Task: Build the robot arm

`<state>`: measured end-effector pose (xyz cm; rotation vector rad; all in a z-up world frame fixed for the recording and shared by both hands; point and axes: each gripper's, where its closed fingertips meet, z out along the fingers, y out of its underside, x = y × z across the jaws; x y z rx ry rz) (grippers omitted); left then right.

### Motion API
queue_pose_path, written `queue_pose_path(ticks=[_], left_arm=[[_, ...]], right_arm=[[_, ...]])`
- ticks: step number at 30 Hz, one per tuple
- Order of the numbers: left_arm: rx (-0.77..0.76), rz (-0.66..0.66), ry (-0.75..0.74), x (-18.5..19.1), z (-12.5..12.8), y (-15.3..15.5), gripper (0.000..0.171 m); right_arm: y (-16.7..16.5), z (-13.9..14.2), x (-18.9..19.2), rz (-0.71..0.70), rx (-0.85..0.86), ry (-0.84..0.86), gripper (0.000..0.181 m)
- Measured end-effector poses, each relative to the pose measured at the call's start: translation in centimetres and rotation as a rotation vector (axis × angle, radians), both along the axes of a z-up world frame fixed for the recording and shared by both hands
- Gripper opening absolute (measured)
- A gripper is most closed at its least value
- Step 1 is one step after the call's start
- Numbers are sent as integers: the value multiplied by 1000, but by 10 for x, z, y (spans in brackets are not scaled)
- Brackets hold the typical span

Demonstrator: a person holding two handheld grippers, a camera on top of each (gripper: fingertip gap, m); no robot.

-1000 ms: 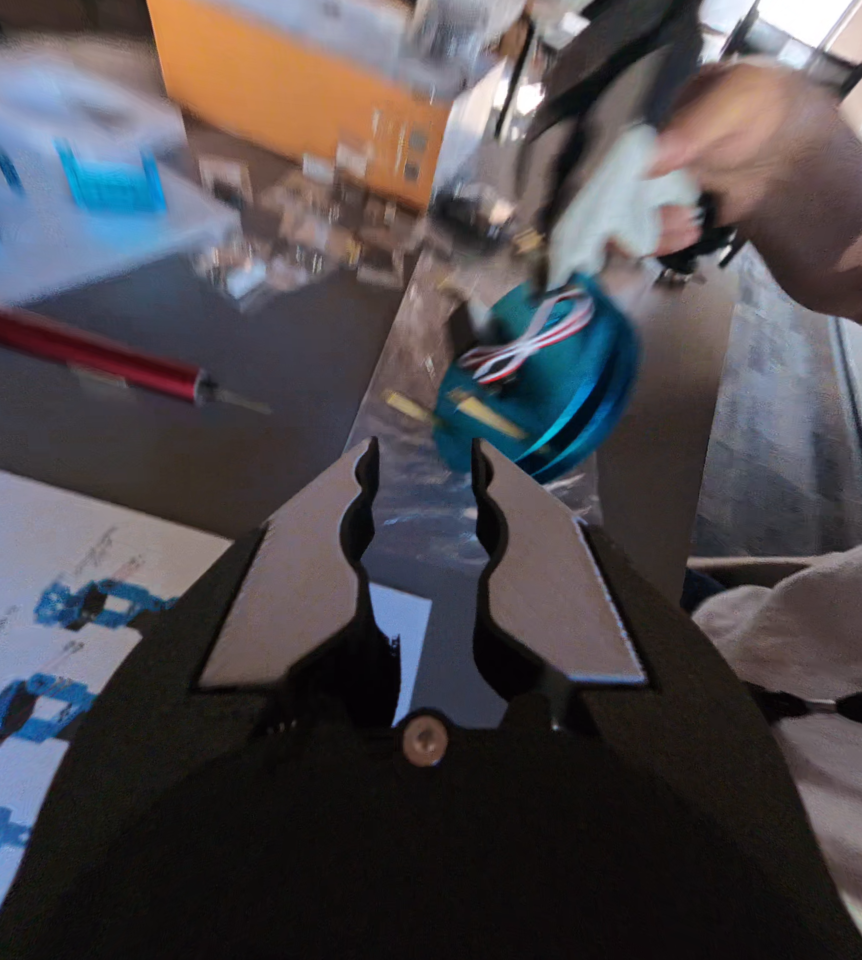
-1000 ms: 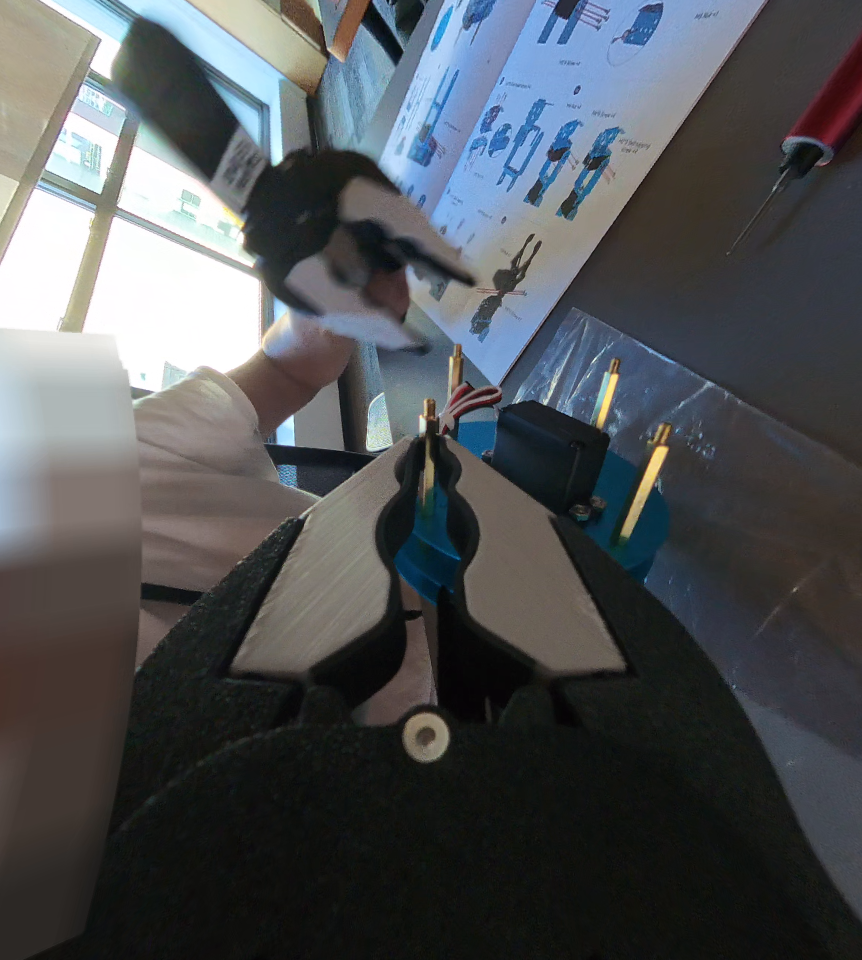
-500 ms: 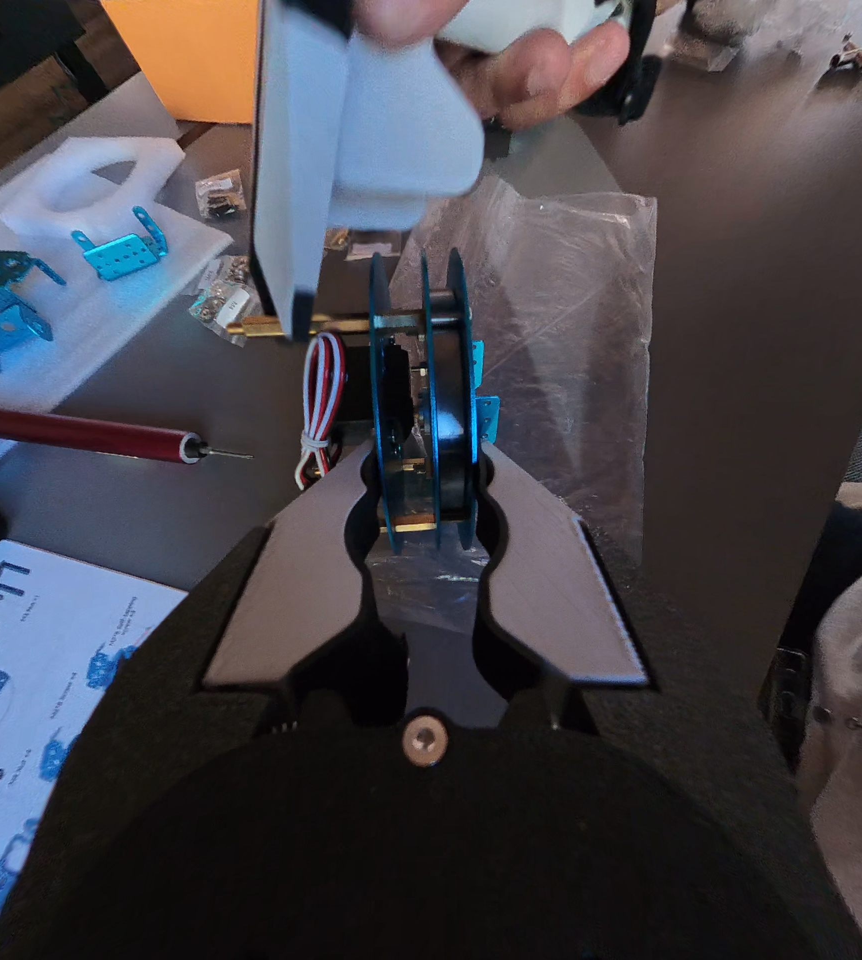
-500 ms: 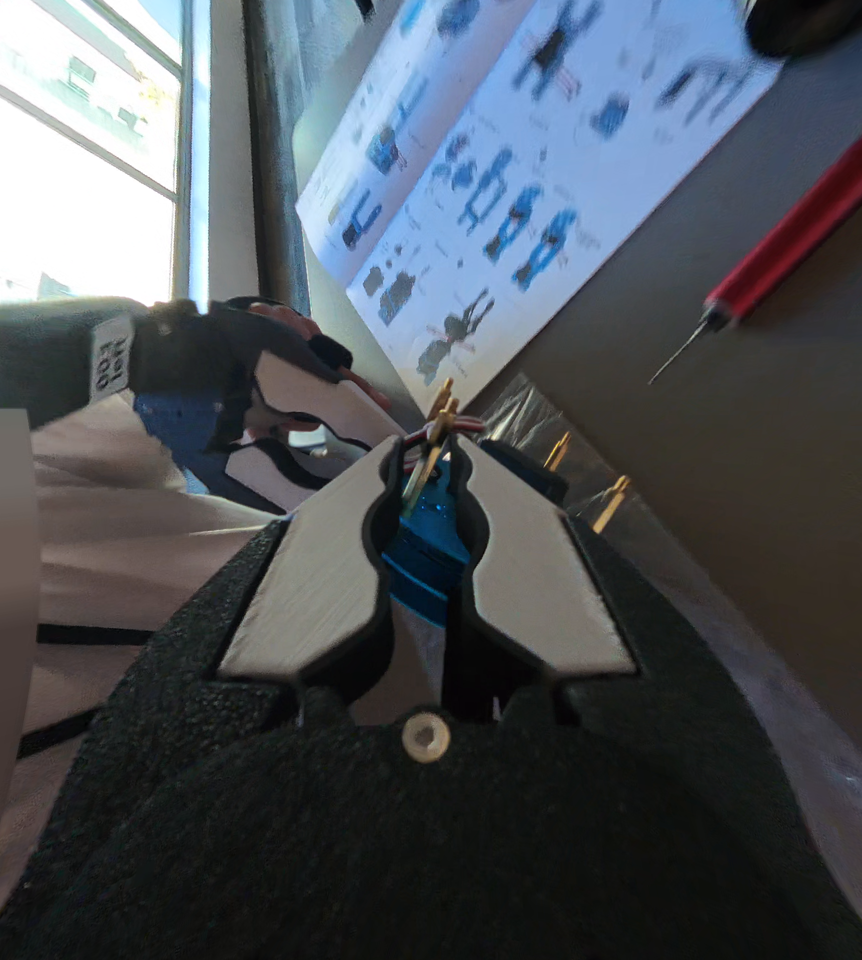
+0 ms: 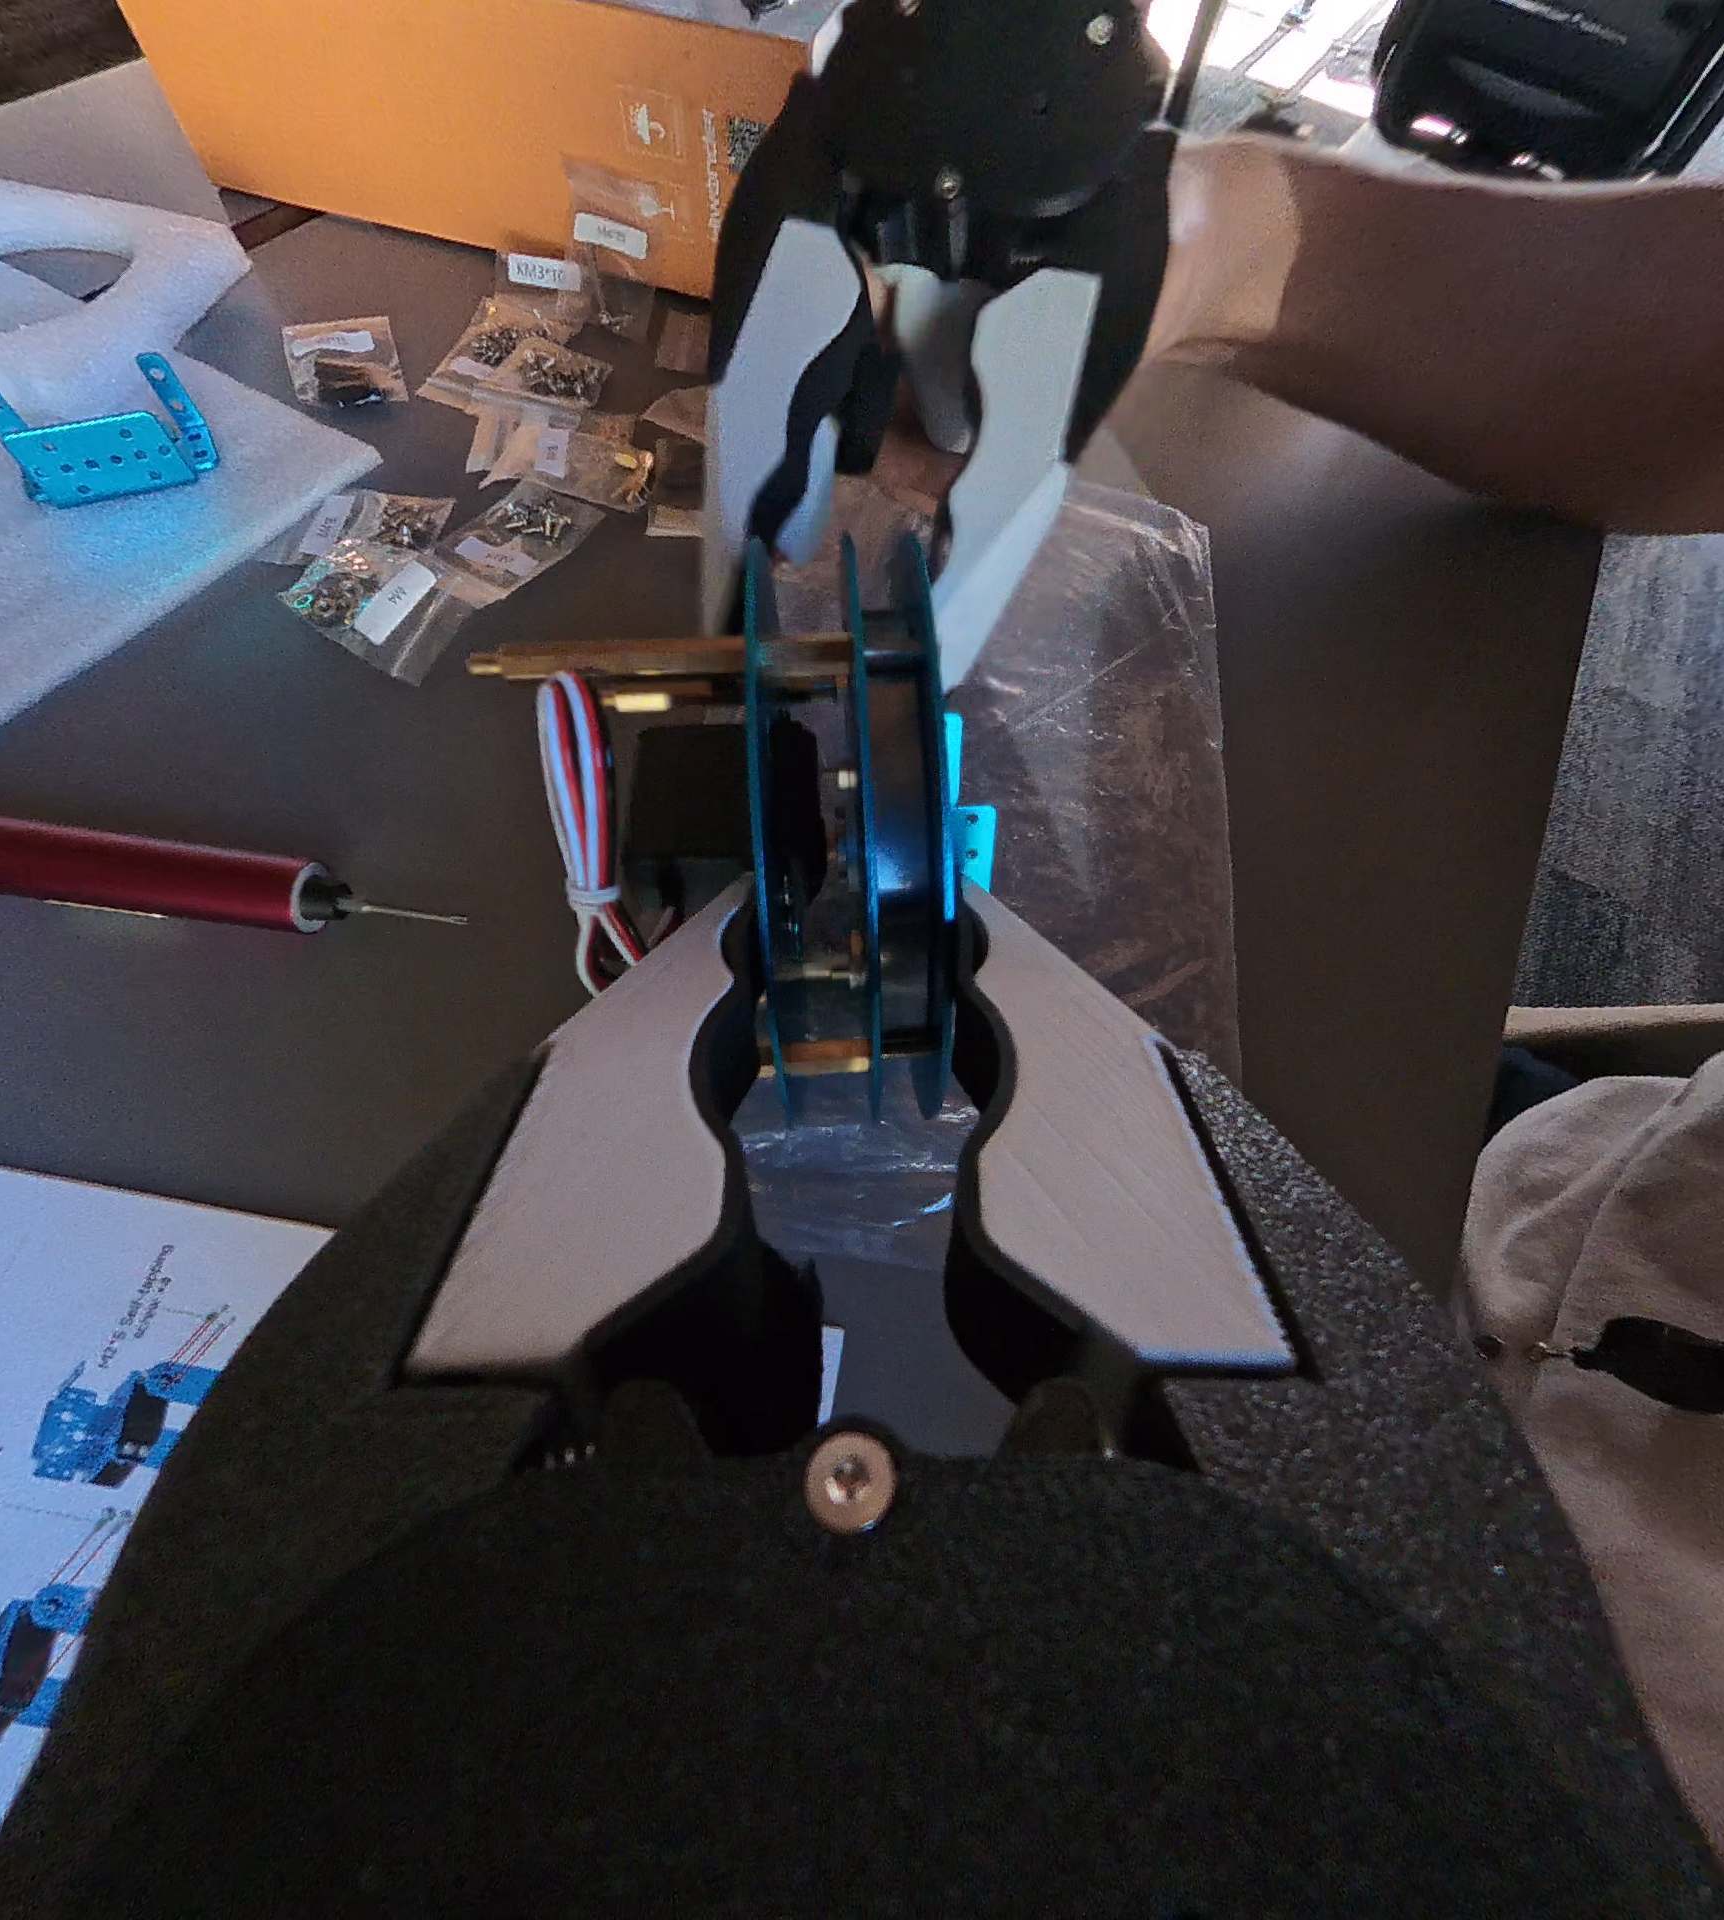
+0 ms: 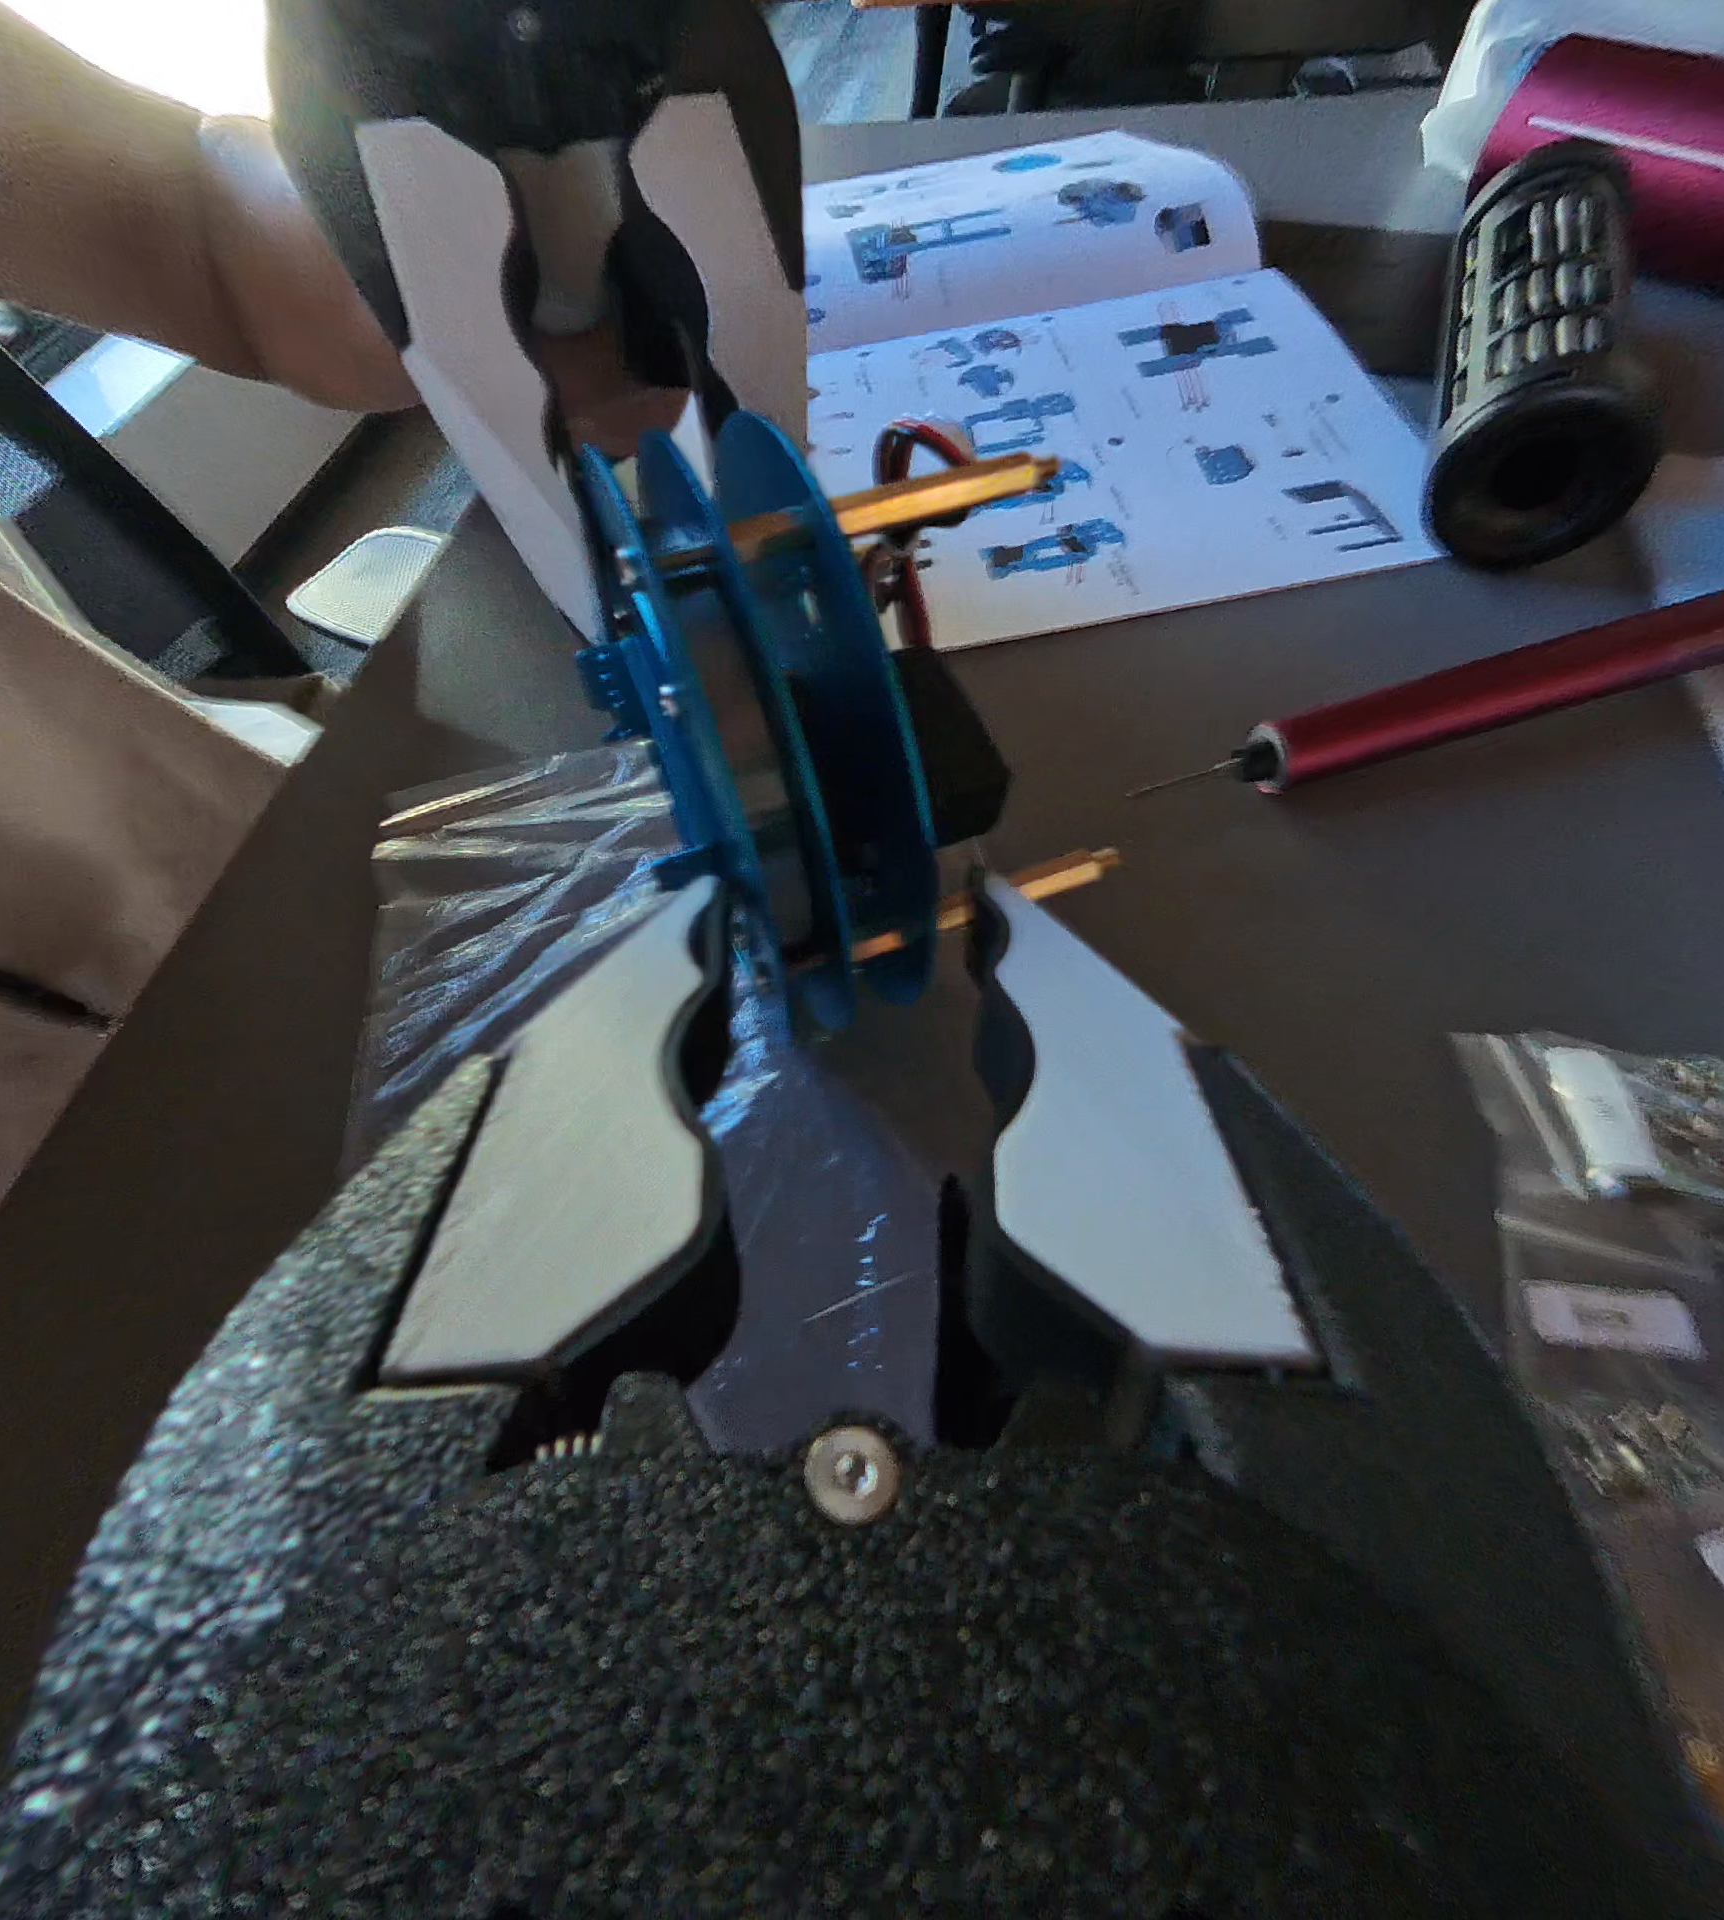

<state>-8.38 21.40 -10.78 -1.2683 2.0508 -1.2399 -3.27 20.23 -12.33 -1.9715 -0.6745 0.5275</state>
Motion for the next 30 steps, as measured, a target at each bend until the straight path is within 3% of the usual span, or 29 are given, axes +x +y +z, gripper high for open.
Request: queue_pose_path(ticks=[1, 4, 9, 14, 18, 21, 24, 28, 30], left_arm=[[-14, -7, 8, 0, 2, 0, 32], [-69, -28, 52, 1, 16, 1, 32], [-459, -89, 179, -14, 51, -8, 32], [-990, -108, 424, -22, 36, -32, 31], [-1092, -80, 477, -27, 22, -31, 32], [-1124, -3, 520, -34, 7, -19, 31], [-1160, 46, 553, -43, 2, -9, 31], [-1127, 104, 521, -56, 5, 5, 31], [-1129, 142, 517, -60, 5, 11, 31]], right_arm=[[-4, -1, -4, 55, -46, 21, 35], [-7, 2, -11, 66, -236, 84, 34], [-24, 55, -23, 57, -396, 239, 33], [-53, 46, -35, -15, -767, 574, 32], [-47, 33, -39, -9, -794, 672, 32], [-36, 13, -40, 33, -752, 580, 35], [-43, 11, -32, 105, -574, 381, 37], [-45, -7, -16, 28, -324, 4, 23], [-47, -27, -25, 56, -347, -139, 24]])
